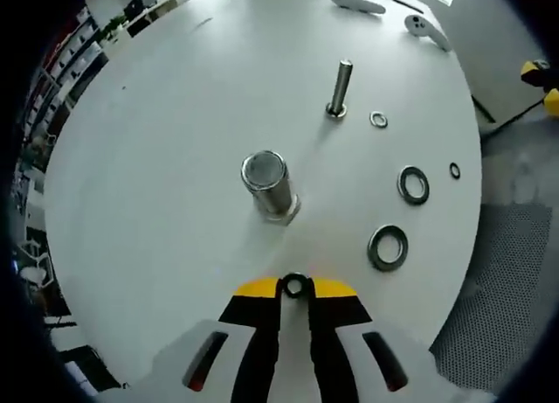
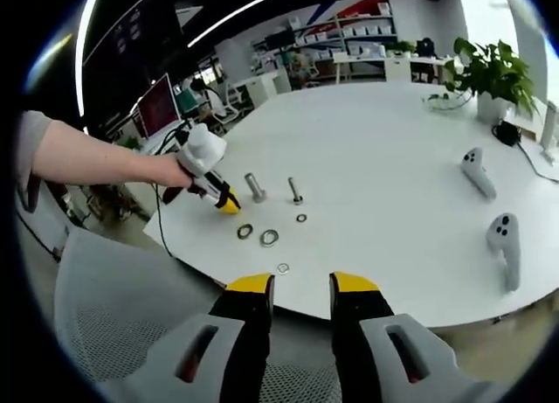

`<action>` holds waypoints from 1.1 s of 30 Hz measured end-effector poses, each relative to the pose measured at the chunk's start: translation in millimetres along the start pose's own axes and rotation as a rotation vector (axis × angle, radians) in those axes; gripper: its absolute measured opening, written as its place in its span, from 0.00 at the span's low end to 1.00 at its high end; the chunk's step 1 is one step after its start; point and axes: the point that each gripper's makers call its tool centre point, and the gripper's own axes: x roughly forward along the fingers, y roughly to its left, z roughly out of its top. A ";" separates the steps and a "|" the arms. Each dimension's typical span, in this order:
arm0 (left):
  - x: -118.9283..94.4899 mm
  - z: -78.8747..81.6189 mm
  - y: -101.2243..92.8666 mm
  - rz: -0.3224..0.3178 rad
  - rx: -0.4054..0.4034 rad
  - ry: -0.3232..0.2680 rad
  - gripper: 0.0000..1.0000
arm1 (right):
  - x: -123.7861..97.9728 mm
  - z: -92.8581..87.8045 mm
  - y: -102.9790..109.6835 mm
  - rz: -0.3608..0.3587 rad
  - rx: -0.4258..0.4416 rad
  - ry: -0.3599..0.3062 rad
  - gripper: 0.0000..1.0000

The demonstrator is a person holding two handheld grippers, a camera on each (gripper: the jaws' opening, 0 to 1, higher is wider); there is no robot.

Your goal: Place the washer onto the threaded stud by aligning its center hole with the stud, sliding it down to the base, and recovering from edge contact or off-axis alignment until the washer reaches the visible bottom stop.

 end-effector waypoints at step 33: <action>0.8 -0.9 -4.6 -0.058 0.176 -0.010 0.09 | -1.6 5.5 -0.8 -0.001 0.028 -0.036 0.27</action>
